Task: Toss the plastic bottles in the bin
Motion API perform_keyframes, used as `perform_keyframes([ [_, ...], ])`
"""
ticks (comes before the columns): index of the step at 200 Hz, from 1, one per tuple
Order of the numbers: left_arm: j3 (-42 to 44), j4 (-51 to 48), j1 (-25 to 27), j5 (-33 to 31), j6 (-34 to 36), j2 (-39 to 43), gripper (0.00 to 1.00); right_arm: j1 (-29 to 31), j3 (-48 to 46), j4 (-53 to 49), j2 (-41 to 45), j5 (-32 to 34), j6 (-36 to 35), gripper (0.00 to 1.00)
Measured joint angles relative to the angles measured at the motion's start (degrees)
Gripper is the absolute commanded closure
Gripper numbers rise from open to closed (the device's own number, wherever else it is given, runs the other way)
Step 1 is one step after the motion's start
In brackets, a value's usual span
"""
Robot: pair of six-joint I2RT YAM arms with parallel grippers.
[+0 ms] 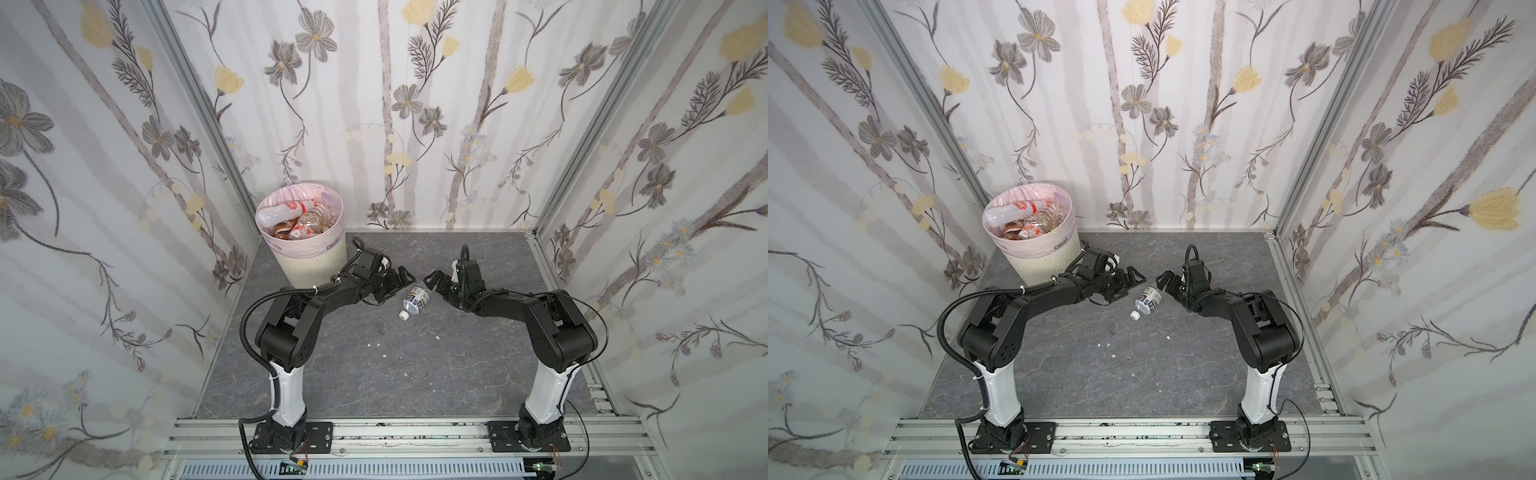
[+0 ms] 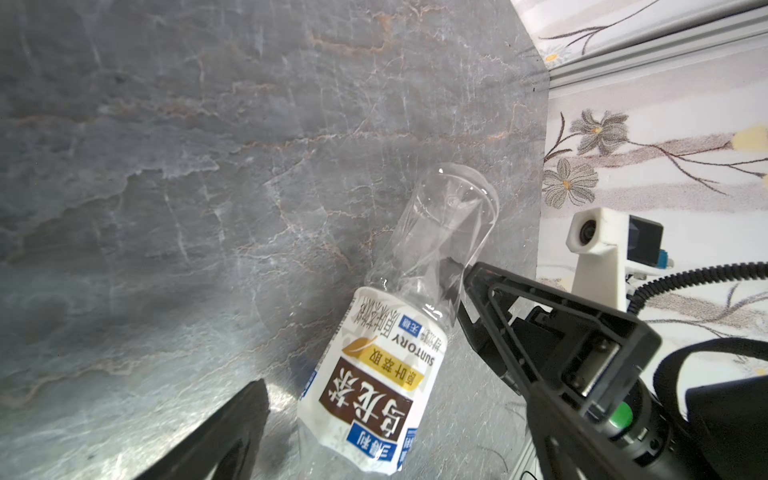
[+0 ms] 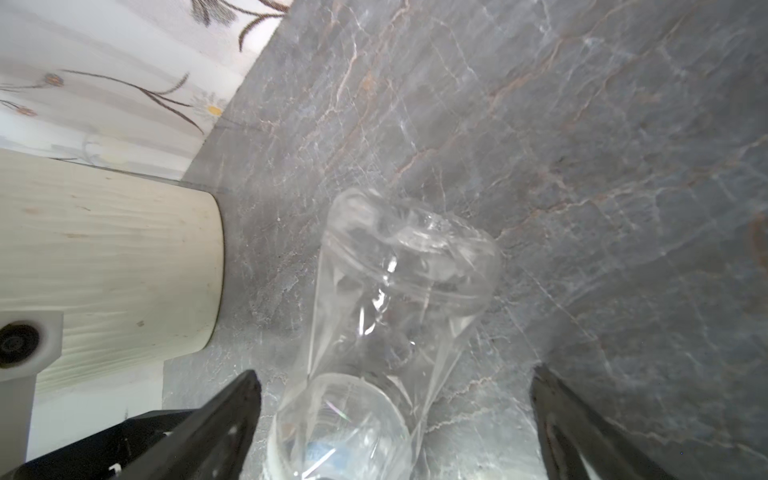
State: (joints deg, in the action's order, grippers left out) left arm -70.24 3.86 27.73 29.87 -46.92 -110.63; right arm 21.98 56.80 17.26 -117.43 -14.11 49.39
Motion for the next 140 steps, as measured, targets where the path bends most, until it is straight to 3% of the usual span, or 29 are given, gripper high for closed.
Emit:
perform_keyframes([
  [86, 6.3, 10.1, -0.5, 3.3, -3.1, 1.2, 0.00, 2.0, 4.2, -2.1, -3.1, 2.1, 1.6, 0.04],
  [140, 7.8, 13.0, -0.7, 3.8, -4.1, 2.8, 0.00, 2.0, 5.7, -2.6, -4.7, 2.6, 2.6, 0.24],
])
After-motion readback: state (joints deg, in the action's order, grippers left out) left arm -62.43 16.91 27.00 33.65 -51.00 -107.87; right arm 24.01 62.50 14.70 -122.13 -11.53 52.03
